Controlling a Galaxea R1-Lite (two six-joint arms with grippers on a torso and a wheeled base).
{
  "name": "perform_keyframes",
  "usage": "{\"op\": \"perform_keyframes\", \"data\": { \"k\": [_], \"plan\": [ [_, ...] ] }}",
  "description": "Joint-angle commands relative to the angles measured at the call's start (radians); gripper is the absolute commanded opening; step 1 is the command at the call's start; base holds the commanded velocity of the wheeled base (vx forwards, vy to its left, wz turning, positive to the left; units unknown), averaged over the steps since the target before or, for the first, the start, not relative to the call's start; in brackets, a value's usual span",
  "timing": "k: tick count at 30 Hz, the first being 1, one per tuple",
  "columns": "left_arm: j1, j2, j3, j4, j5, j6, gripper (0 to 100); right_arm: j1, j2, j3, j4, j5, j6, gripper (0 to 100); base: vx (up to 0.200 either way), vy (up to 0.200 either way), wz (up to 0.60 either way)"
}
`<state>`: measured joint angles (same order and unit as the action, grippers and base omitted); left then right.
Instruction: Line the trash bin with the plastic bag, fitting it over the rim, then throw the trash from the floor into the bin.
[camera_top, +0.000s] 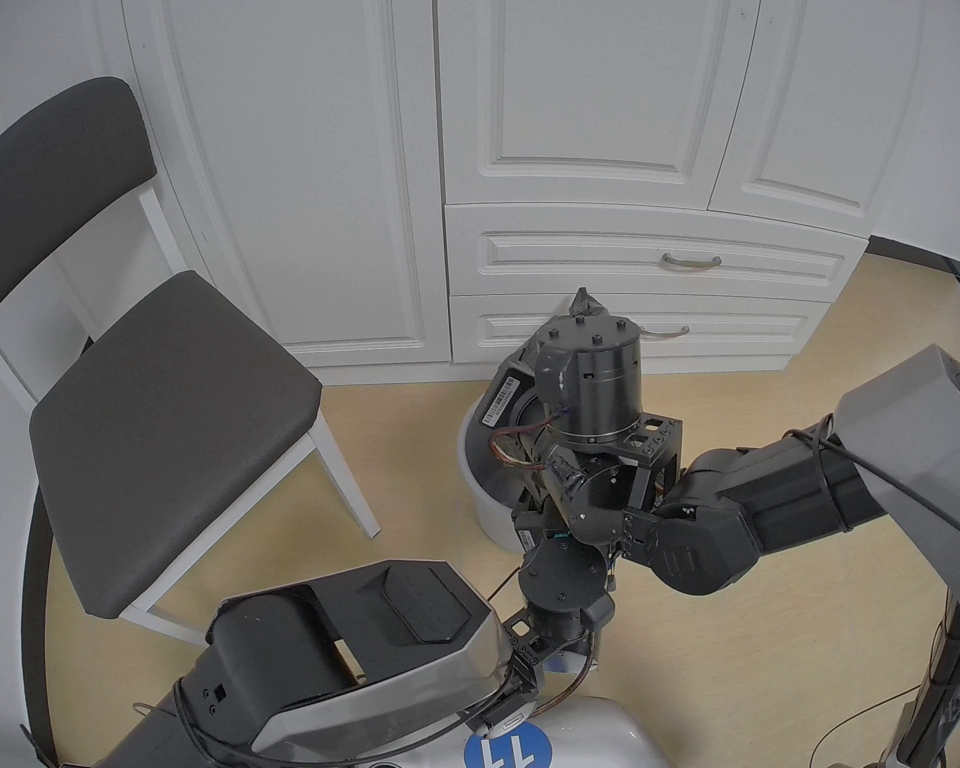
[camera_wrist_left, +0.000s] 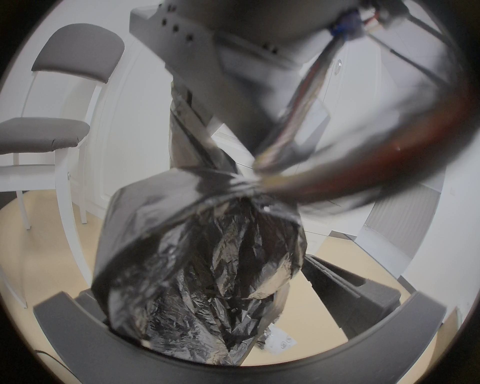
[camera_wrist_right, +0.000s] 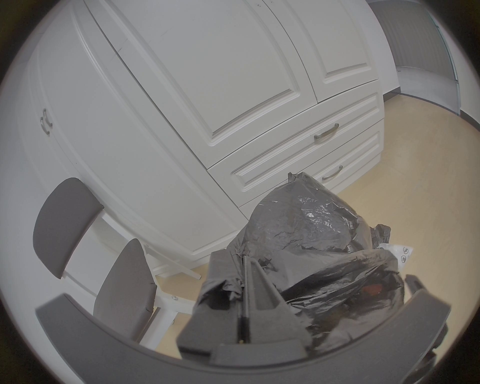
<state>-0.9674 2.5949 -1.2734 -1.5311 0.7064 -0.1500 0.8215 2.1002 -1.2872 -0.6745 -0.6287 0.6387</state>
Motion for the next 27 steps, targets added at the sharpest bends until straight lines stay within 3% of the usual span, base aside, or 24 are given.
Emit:
{"op": "perform_keyframes", "data": {
  "k": [1, 8, 27],
  "plan": [
    [0.027, 0.051, -0.046, -0.003, 0.004, 0.024, 100, 0.001, -0.017, -0.003, 0.003, -0.016, -0.004, 0, 0.0, 0.0, 0.0],
    [0.055, 0.047, -0.076, -0.004, 0.008, 0.046, 100, 0.007, -0.068, -0.035, 0.119, -0.052, 0.004, 0, 0.0, 0.0, 0.0],
    [0.099, -0.012, -0.043, -0.001, -0.011, 0.043, 100, 0.025, -0.098, -0.027, 0.154, -0.063, 0.004, 0, 0.0, 0.0, 0.0]
  ]
}}
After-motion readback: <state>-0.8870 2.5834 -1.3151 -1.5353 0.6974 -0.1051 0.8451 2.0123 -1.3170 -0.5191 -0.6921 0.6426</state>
